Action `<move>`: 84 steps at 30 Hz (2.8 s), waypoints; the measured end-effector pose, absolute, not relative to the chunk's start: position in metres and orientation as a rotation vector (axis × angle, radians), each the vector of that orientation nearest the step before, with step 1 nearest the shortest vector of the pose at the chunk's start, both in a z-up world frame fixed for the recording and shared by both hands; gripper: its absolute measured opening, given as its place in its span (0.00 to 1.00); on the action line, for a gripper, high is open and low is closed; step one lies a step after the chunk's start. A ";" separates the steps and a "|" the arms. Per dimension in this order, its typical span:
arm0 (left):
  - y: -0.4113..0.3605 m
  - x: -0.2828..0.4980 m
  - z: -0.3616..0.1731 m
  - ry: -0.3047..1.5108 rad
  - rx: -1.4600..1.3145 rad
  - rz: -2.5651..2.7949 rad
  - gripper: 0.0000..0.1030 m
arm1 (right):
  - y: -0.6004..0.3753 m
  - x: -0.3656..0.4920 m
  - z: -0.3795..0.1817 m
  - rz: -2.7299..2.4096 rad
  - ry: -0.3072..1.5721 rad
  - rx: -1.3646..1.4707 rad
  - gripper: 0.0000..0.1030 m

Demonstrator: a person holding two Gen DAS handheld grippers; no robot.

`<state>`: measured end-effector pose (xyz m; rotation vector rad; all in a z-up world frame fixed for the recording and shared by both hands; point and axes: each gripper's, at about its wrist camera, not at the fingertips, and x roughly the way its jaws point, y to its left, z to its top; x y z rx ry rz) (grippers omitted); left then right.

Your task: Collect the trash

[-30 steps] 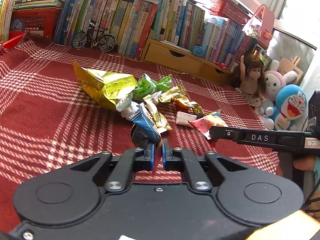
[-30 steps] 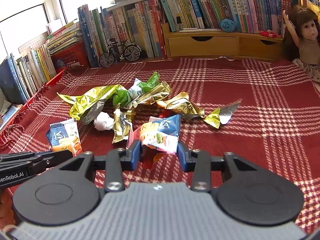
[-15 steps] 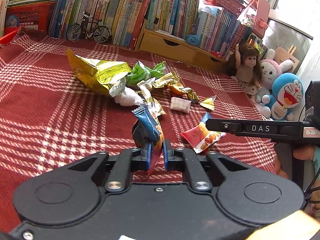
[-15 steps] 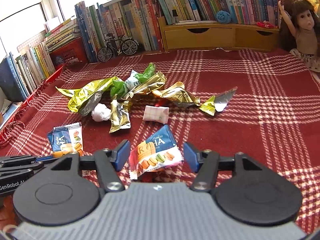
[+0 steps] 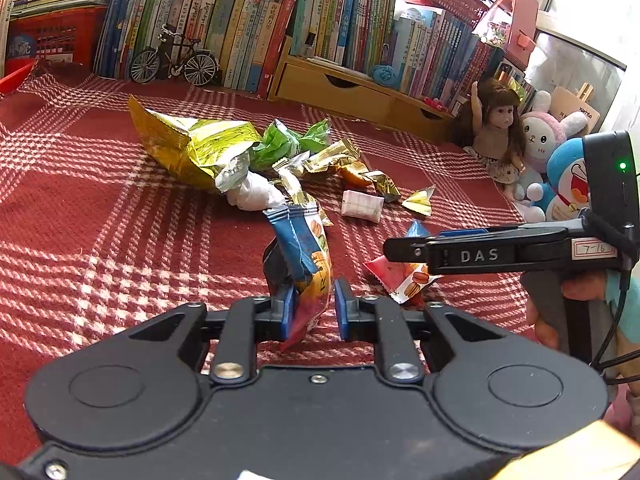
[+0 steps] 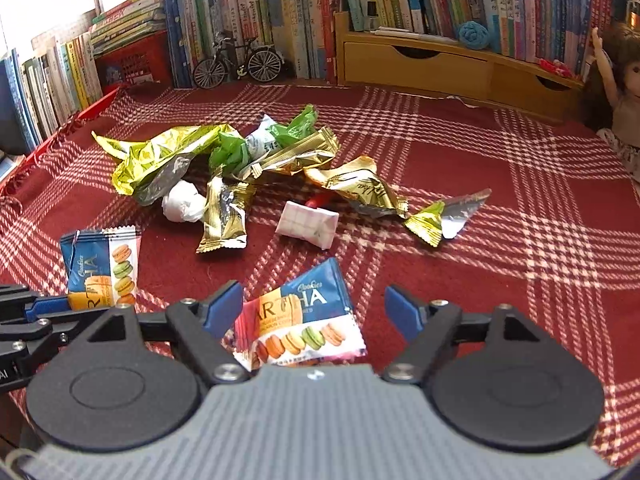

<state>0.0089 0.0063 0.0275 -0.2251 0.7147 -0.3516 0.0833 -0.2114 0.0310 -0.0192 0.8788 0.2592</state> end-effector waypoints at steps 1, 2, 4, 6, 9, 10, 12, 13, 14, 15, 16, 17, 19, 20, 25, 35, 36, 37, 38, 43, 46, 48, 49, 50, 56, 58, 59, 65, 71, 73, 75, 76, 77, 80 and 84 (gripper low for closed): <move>0.006 0.009 0.027 0.715 -0.224 -0.351 0.18 | -0.209 0.084 0.030 0.271 0.884 -0.025 0.80; 0.007 0.010 0.027 0.715 -0.224 -0.351 0.18 | -0.208 0.084 0.030 0.277 0.887 -0.025 0.73; 0.007 0.010 0.027 0.714 -0.227 -0.350 0.19 | -0.207 0.083 0.031 0.289 0.888 -0.011 0.54; 0.007 0.010 0.027 0.714 -0.229 -0.349 0.19 | -0.207 0.080 0.034 0.295 0.876 -0.002 0.47; 0.008 0.011 0.026 0.715 -0.233 -0.346 0.19 | -0.208 0.074 0.041 0.283 0.830 0.000 0.34; 0.008 0.011 0.026 0.715 -0.234 -0.346 0.19 | -0.209 0.072 0.043 0.274 0.809 0.008 0.26; 0.009 0.011 0.026 0.715 -0.238 -0.344 0.19 | -0.216 0.069 0.048 0.257 0.759 0.057 0.28; 0.009 0.011 0.026 0.714 -0.239 -0.345 0.19 | -0.221 0.068 0.050 0.253 0.729 0.090 0.28; 0.009 0.011 0.026 0.714 -0.239 -0.345 0.19 | -0.225 0.067 0.051 0.244 0.708 0.111 0.27; 0.008 0.010 0.026 0.714 -0.238 -0.345 0.19 | -0.228 0.065 0.053 0.233 0.687 0.125 0.27; 0.009 0.010 0.026 0.714 -0.237 -0.345 0.19 | -0.230 0.063 0.054 0.227 0.666 0.137 0.27; 0.009 0.010 0.026 0.715 -0.237 -0.345 0.19 | -0.233 0.061 0.055 0.223 0.644 0.146 0.27; 0.009 0.010 0.027 0.715 -0.237 -0.344 0.19 | -0.236 0.057 0.058 0.217 0.613 0.152 0.27; 0.009 0.010 0.027 0.715 -0.237 -0.343 0.19 | -0.236 0.056 0.059 0.219 0.604 0.154 0.27; 0.009 0.010 0.029 0.711 -0.241 -0.345 0.19 | -0.238 0.050 0.067 0.233 0.575 0.161 0.27; -0.005 0.030 0.023 0.699 -0.224 -0.308 0.40 | -0.235 0.043 0.068 0.245 0.580 0.160 0.27; -0.006 0.032 0.022 0.696 -0.218 -0.296 0.39 | -0.235 0.042 0.068 0.246 0.581 0.159 0.27; -0.006 0.034 0.021 0.698 -0.217 -0.281 0.30 | -0.235 0.041 0.068 0.246 0.581 0.158 0.27; -0.005 0.035 0.020 0.699 -0.218 -0.269 0.24 | -0.235 0.040 0.068 0.246 0.581 0.158 0.27; 0.001 0.028 0.023 0.684 -0.225 -0.275 0.12 | -0.236 0.034 0.071 0.255 0.579 0.161 0.27; 0.001 0.018 0.029 0.661 -0.206 -0.280 0.09 | -0.236 0.029 0.073 0.260 0.577 0.171 0.27; 0.000 0.009 0.033 0.648 -0.196 -0.296 0.09 | -0.237 0.025 0.074 0.266 0.577 0.179 0.27; -0.001 0.006 0.035 0.646 -0.191 -0.310 0.09 | -0.237 0.023 0.074 0.269 0.578 0.179 0.27; -0.002 0.002 0.036 0.646 -0.185 -0.332 0.09 | -0.237 0.021 0.074 0.271 0.580 0.177 0.27; -0.003 -0.018 0.038 0.636 -0.138 -0.338 0.38 | -0.236 0.014 0.073 0.275 0.591 0.170 0.27; -0.001 -0.023 0.039 0.617 -0.124 -0.317 0.47 | -0.237 0.013 0.072 0.273 0.597 0.177 0.27; 0.000 -0.025 0.039 0.606 -0.115 -0.308 0.48 | -0.237 0.013 0.071 0.272 0.600 0.179 0.27; 0.008 -0.033 0.043 0.565 -0.093 -0.295 0.67 | -0.236 0.013 0.069 0.298 0.611 0.196 0.27; 0.005 -0.037 0.044 0.614 -0.070 -0.449 0.67 | -0.229 0.018 0.071 0.426 0.629 0.283 0.28; -0.004 -0.041 0.042 0.615 -0.013 -0.478 0.67 | -0.224 0.020 0.072 0.512 0.636 0.326 0.28; -0.012 -0.046 0.040 0.609 0.045 -0.493 0.67 | -0.219 0.020 0.073 0.599 0.643 0.370 0.28; -0.016 -0.048 0.039 0.605 0.070 -0.497 0.67 | -0.213 0.020 0.073 0.643 0.648 0.388 0.28; -0.018 -0.050 0.038 0.600 0.090 -0.500 0.67 | -0.208 0.021 0.074 0.674 0.656 0.393 0.28; -0.022 -0.056 0.036 0.595 0.118 -0.508 0.67 | -0.189 0.026 0.070 0.707 0.701 0.331 0.28; -0.019 -0.059 0.038 0.603 0.110 -0.529 0.67 | -0.174 0.034 0.058 0.681 0.757 0.283 0.28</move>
